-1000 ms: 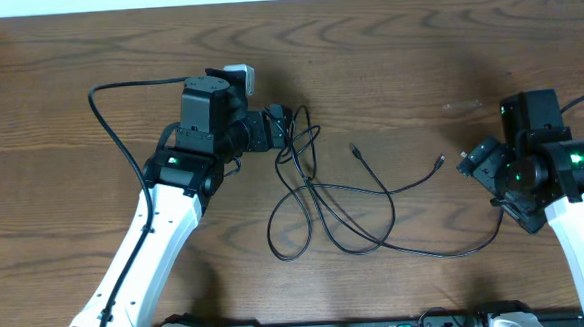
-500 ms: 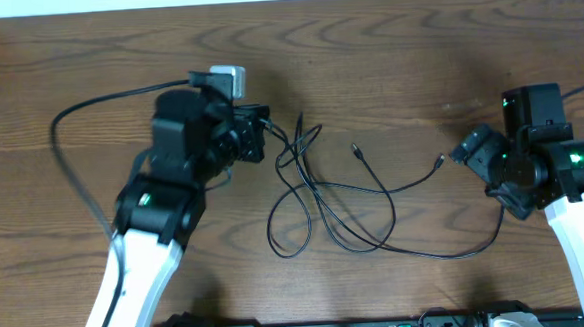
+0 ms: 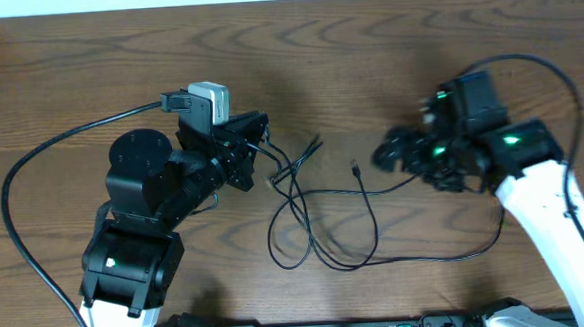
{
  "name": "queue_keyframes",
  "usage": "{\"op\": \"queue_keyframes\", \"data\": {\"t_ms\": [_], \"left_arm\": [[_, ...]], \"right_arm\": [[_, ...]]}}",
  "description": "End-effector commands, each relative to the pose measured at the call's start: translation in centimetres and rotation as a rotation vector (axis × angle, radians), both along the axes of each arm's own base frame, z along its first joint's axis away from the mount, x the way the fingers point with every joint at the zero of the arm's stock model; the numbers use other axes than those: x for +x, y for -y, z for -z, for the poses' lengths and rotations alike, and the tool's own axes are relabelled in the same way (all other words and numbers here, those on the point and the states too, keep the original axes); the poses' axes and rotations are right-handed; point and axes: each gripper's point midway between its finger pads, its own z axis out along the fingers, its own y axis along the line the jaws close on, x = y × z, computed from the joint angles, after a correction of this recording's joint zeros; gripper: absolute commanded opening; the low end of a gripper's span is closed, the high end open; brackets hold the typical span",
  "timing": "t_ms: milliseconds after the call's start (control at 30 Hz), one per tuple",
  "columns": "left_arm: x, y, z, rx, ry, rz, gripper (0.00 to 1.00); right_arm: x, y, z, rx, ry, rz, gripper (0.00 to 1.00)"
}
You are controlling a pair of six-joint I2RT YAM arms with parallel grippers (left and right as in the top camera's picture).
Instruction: Untangle cables
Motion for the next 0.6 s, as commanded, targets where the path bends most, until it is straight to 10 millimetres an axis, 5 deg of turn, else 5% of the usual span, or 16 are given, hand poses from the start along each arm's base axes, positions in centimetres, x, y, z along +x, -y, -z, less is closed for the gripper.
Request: {"op": "queue_keyframes", "data": {"t_ms": [0, 133, 267, 467, 567], "left_arm": [[0.0, 0.2, -0.7, -0.007, 0.014, 0.021, 0.07], [0.1, 0.3, -0.5, -0.005, 0.008, 0.021, 0.08], [0.1, 0.3, -0.6, -0.006, 0.01, 0.021, 0.07], [0.2, 0.3, -1.3, -0.062, -0.005, 0.004, 0.07], [0.0, 0.2, -1.6, -0.077, -0.005, 0.0, 0.08]], "right_arm": [[-2.1, -3.4, 0.9, 0.028, -0.018, -0.209, 0.97], [-3.4, -6.1, 1.3, 0.035, 0.006, -0.363, 0.94], [-4.2, -9.2, 0.2, 0.123, 0.088, -0.512, 0.8], [-4.0, -12.8, 0.1, 0.177, 0.167, -0.564, 0.81], [-3.5, -14.0, 0.9, 0.175, 0.153, -0.525, 0.73]]}}
